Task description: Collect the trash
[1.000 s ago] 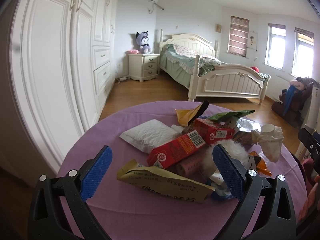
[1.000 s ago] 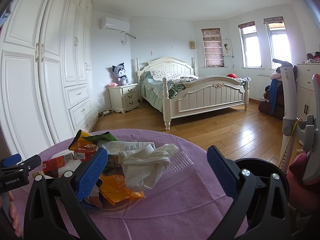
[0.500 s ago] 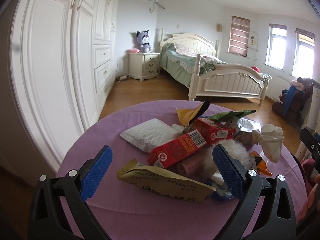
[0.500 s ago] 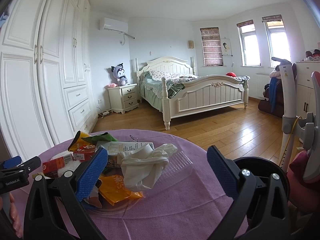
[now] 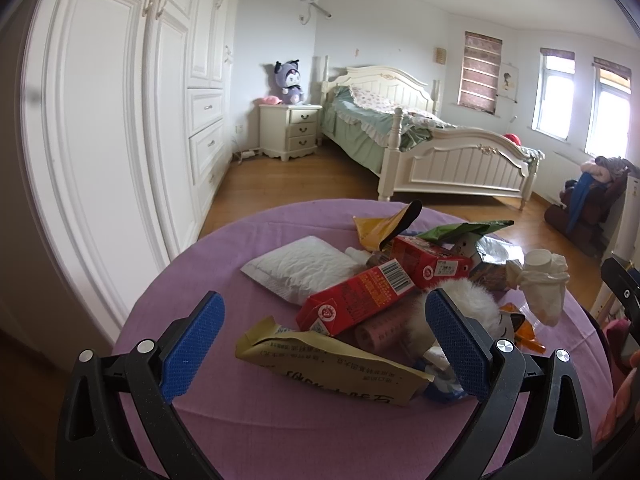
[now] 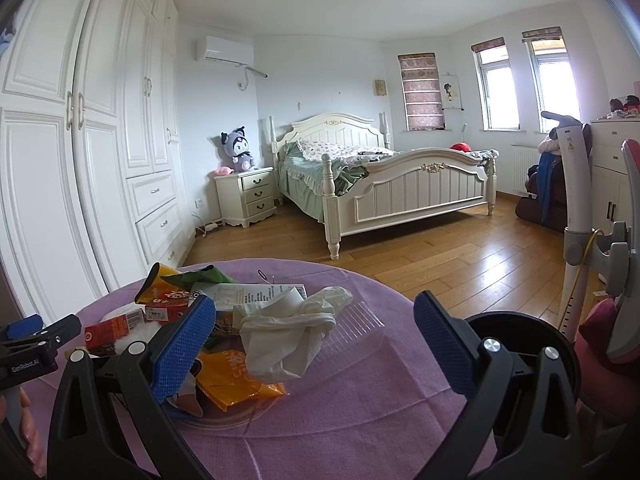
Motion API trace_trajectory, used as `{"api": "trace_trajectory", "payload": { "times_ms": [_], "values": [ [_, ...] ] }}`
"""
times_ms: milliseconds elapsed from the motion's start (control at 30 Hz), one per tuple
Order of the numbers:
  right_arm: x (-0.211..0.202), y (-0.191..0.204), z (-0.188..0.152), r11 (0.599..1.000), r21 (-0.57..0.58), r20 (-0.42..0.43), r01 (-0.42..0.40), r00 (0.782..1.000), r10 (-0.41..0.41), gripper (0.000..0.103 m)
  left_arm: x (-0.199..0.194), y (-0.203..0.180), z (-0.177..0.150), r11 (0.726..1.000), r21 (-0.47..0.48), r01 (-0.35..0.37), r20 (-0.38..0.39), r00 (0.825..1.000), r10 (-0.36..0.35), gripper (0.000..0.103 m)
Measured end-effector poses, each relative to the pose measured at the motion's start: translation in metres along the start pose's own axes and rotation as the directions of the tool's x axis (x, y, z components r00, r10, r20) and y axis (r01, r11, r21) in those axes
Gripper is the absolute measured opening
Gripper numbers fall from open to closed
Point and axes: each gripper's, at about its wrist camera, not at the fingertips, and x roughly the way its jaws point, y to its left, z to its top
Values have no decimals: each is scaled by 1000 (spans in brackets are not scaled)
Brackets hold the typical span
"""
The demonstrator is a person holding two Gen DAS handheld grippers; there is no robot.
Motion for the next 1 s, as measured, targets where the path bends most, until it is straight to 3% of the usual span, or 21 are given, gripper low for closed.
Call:
{"api": "trace_trajectory", "payload": {
  "times_ms": [100,167,233,300,333,500,633,667,767,833,867,900,1000],
  "values": [
    [3,1,2,1000,-8,-24,-25,999,25,98,-3,1,-3,1000,6,17,-2,1000,-17,99],
    [11,6,4,995,-60,-93,-74,993,68,98,-4,8,-1,998,42,39,-21,999,-39,99],
    [26,10,12,986,-90,-196,-141,973,121,97,-4,23,2,995,59,86,-43,996,-84,99],
    [44,11,26,972,-34,-278,-231,937,213,93,1,39,7,987,57,150,-94,985,-145,99],
    [50,13,35,961,8,-279,-276,923,267,91,5,46,9,982,60,180,-119,978,-172,99],
    [98,50,74,893,125,-436,-432,784,441,81,30,42,19,945,180,274,-214,948,-234,99],
    [141,99,87,860,187,-571,-474,661,488,69,49,19,21,901,274,336,-259,928,-268,97],
    [155,110,88,864,191,-613,-466,631,476,69,55,15,22,893,275,357,-276,919,-282,95],
    [182,144,81,885,131,-715,-447,576,397,69,70,-1,20,874,300,381,-310,906,-289,85],
    [197,155,71,889,142,-771,-435,514,375,68,78,-7,18,866,318,384,-329,902,-279,76],
    [204,157,66,892,150,-795,-426,485,365,63,82,-10,16,865,320,386,-338,900,-276,73],
    [208,159,62,899,136,-812,-416,473,342,60,85,-8,17,865,313,393,-348,894,-280,71],
    [212,160,55,912,109,-831,-395,467,302,45,93,-4,16,862,273,428,-381,871,-312,58]
  ]
}}
